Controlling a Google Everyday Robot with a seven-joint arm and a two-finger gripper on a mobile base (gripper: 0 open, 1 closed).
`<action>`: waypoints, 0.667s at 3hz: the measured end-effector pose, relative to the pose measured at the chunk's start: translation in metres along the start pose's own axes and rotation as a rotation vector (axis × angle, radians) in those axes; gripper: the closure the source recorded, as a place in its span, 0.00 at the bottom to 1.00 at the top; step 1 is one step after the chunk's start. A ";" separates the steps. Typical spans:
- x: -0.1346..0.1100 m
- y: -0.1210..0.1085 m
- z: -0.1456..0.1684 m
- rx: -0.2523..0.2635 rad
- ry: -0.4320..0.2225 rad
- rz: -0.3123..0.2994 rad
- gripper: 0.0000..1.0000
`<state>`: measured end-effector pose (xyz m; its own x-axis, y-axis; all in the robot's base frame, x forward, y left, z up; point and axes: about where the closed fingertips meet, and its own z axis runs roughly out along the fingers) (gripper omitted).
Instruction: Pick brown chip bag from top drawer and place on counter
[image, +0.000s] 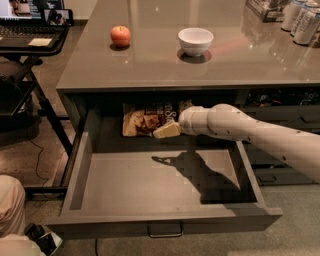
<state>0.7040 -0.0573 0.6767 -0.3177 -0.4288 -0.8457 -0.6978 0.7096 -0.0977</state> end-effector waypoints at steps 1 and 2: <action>-0.006 -0.001 0.014 -0.012 -0.023 -0.065 0.00; -0.011 -0.001 0.028 -0.037 -0.061 -0.107 0.00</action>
Offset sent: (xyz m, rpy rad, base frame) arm 0.0357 0.0282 -0.0073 -0.0032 -0.1400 0.1448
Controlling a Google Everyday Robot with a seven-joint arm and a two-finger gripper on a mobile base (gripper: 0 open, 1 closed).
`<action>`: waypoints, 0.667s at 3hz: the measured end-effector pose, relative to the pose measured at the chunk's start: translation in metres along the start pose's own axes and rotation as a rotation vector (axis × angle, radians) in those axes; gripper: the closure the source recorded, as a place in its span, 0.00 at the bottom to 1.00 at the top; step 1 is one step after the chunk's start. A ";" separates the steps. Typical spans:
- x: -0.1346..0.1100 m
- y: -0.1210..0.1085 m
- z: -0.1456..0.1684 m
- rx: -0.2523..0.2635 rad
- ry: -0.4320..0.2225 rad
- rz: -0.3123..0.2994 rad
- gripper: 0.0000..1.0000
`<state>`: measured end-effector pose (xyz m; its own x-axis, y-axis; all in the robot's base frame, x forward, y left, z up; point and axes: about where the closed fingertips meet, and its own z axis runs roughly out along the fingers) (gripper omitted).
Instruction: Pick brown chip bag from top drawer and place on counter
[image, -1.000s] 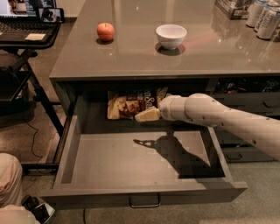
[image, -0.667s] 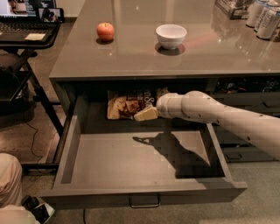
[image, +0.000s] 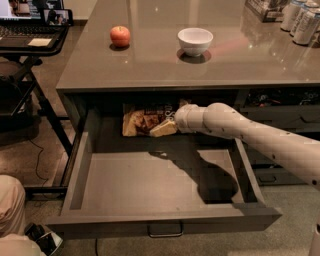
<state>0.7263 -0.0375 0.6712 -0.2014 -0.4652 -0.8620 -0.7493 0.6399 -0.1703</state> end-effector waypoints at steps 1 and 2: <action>-0.006 0.002 0.015 -0.038 -0.028 -0.045 0.00; -0.009 0.004 0.030 -0.066 -0.045 -0.054 0.00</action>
Offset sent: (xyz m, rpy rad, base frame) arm 0.0286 0.0336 -0.0105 0.0255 -0.0389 0.1229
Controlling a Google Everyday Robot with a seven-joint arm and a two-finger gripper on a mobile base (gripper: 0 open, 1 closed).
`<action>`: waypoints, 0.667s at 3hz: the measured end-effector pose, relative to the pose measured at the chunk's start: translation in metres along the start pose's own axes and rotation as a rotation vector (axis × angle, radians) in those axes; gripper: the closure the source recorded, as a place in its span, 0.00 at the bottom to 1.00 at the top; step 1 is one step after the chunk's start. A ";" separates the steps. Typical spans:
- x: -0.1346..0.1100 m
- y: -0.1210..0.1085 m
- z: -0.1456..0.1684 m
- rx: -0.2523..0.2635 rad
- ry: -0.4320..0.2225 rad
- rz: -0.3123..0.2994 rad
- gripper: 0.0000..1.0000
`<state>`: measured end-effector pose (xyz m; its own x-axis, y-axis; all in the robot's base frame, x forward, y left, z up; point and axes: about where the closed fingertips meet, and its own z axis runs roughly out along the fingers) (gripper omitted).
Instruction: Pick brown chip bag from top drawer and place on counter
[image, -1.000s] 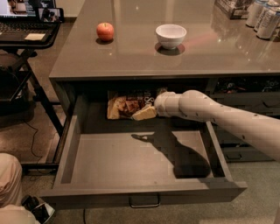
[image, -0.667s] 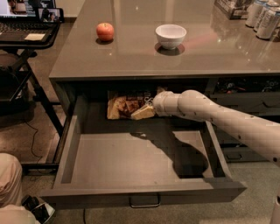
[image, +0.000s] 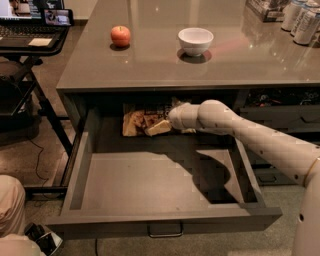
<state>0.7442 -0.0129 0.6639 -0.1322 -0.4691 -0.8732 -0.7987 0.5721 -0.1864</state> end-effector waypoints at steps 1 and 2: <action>0.000 0.000 0.015 -0.013 -0.007 0.009 0.00; 0.004 -0.004 0.028 -0.009 -0.006 0.031 0.00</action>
Offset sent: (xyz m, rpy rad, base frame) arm 0.0328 0.0145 -0.0244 0.0386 0.0366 -0.0303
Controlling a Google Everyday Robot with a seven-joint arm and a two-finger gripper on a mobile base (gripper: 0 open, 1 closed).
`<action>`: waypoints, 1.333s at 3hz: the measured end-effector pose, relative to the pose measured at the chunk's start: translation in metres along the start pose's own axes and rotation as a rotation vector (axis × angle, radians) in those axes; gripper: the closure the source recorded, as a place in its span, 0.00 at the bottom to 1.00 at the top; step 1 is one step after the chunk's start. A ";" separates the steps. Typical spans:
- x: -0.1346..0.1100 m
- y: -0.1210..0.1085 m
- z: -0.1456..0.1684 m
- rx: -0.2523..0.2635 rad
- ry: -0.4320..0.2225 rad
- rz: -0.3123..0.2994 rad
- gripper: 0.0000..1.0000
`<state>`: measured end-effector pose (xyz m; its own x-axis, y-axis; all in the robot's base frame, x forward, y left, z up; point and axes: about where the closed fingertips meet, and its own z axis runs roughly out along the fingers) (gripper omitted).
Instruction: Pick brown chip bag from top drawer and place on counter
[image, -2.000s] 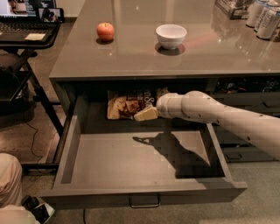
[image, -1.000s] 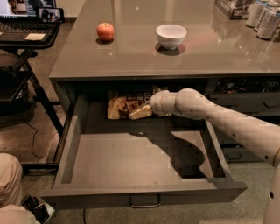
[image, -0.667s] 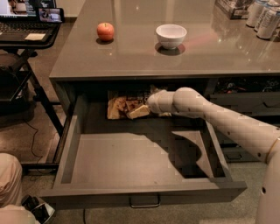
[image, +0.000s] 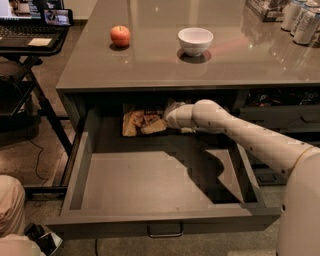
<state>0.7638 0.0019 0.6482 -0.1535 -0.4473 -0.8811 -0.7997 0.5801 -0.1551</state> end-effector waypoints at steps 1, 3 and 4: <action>0.008 -0.007 0.008 0.008 0.017 -0.015 0.00; 0.024 -0.008 0.017 0.031 0.062 -0.049 0.00; 0.035 -0.006 0.022 0.028 0.096 -0.056 0.16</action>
Offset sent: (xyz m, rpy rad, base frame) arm 0.0156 -0.0123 -0.0269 -0.0747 -0.0256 -0.0281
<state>0.7757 -0.0025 0.6087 -0.1649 -0.5417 -0.8242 -0.7922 0.5706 -0.2165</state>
